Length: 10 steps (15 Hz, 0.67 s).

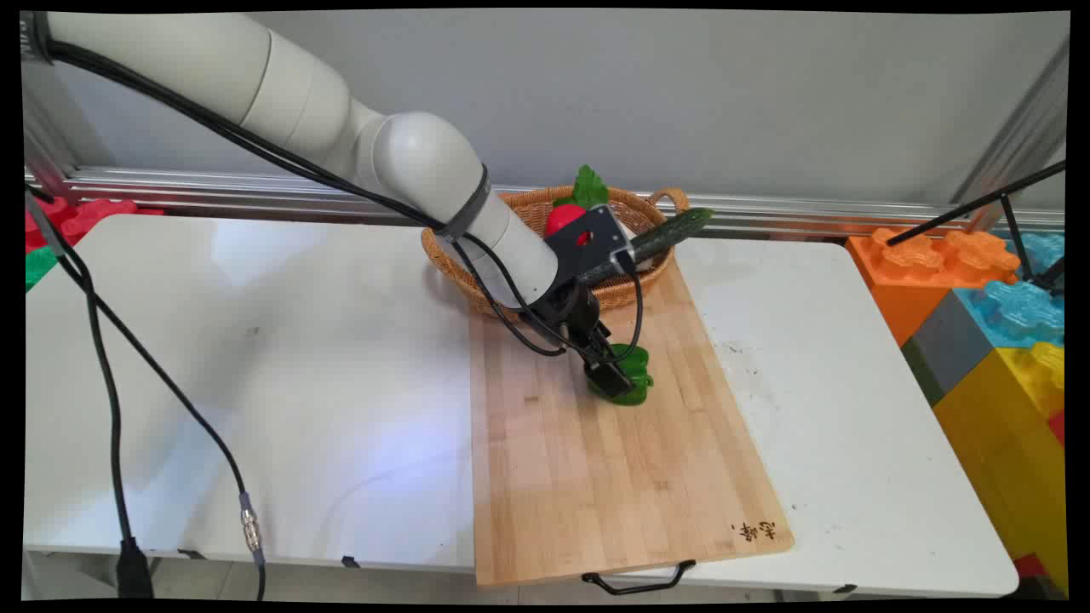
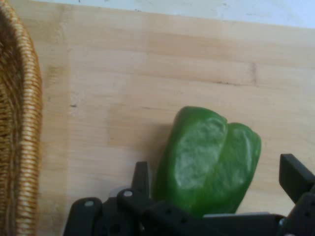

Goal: Pick up the potato from the vegetable basket

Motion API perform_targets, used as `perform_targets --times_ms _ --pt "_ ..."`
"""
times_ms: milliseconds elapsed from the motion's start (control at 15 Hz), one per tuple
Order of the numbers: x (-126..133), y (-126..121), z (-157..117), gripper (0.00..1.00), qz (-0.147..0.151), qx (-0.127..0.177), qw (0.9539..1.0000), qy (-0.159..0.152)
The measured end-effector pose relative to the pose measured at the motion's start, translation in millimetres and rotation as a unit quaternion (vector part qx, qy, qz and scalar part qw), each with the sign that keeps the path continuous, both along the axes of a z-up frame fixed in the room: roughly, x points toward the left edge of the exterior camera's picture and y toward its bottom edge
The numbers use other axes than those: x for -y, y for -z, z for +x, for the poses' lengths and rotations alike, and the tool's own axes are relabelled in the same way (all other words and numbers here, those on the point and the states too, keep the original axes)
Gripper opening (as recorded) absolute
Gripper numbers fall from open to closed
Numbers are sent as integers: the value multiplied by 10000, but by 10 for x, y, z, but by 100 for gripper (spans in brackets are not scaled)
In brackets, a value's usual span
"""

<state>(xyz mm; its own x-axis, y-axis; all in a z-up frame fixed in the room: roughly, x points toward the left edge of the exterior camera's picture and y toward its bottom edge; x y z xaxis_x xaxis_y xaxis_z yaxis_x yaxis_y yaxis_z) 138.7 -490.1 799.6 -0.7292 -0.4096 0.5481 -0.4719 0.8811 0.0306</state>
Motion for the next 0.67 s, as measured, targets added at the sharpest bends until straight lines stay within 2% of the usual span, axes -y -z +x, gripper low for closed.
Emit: perform_targets --times_ms 200,467,667 --pt "25 -132 12 100 -90 -71 9999 -109" --pt "157 -528 179 100 -432 -90 9985 -334" --pt "276 -859 407 100 -737 -25 9952 -648"
